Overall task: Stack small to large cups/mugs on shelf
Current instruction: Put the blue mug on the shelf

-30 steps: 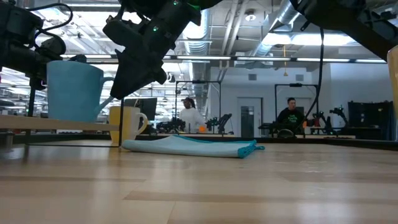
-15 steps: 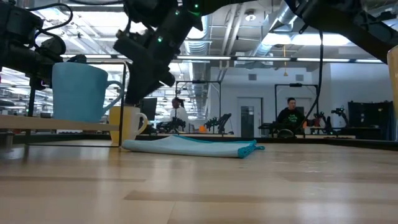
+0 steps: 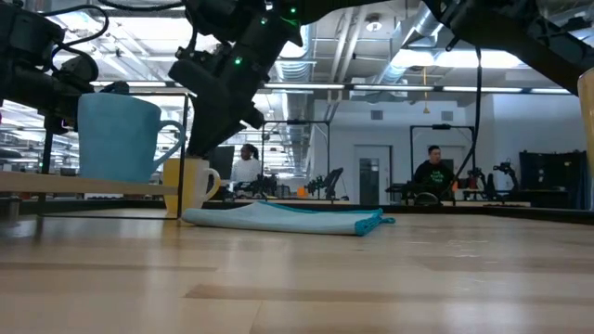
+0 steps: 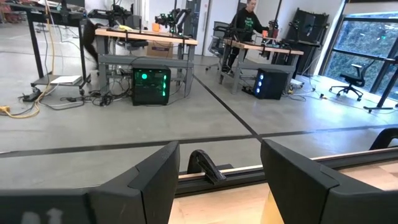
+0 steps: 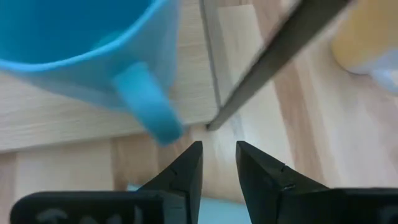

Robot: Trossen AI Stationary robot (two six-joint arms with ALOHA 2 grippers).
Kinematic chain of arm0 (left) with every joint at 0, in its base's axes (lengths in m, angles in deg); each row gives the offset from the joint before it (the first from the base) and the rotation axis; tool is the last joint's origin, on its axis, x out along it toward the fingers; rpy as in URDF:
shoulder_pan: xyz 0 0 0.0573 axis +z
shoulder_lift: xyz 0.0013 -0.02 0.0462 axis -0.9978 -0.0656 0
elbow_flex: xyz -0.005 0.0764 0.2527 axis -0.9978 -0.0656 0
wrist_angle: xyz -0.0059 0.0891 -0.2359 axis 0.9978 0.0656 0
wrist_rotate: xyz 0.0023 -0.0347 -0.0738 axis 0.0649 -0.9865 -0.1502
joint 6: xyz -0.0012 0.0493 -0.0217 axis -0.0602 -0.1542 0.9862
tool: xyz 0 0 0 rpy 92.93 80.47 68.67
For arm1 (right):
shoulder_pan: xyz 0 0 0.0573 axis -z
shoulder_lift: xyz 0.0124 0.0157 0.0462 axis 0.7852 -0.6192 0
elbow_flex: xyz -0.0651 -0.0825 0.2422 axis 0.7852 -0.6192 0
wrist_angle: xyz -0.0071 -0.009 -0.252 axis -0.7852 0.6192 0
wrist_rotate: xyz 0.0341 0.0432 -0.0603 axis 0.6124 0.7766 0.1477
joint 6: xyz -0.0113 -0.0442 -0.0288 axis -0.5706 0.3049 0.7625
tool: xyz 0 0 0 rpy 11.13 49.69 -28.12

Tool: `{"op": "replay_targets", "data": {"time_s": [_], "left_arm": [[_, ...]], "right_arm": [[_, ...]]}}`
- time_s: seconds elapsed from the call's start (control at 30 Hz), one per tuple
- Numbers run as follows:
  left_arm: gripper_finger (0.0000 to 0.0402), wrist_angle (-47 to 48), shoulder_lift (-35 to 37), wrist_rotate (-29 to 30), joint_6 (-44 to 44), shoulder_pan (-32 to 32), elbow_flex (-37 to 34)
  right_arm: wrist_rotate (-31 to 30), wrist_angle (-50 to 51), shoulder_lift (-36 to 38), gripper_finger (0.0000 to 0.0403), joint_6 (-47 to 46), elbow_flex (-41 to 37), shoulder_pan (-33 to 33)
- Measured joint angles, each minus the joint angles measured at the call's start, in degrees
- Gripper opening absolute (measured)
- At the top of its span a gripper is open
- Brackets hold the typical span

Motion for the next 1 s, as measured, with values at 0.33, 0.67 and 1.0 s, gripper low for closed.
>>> {"op": "replay_targets", "data": {"time_s": [0.33, 0.67, 1.0], "left_arm": [[0.0217, 0.00, 0.00, 0.00, 0.00, 0.00, 0.00], [0.0217, 0.00, 0.00, 0.00, 0.00, 0.00, 0.00], [0.0217, 0.00, 0.00, 0.00, 0.00, 0.00, 0.00]], "right_arm": [[-1.27, -0.26, 0.00, 0.0118, 1.58, 0.00, -0.95], [-1.83, -2.59, 0.00, 0.0118, -0.01, 0.00, -0.05], [1.77, -2.76, 0.00, 0.0118, 0.00, 0.00, -1.91]]}}
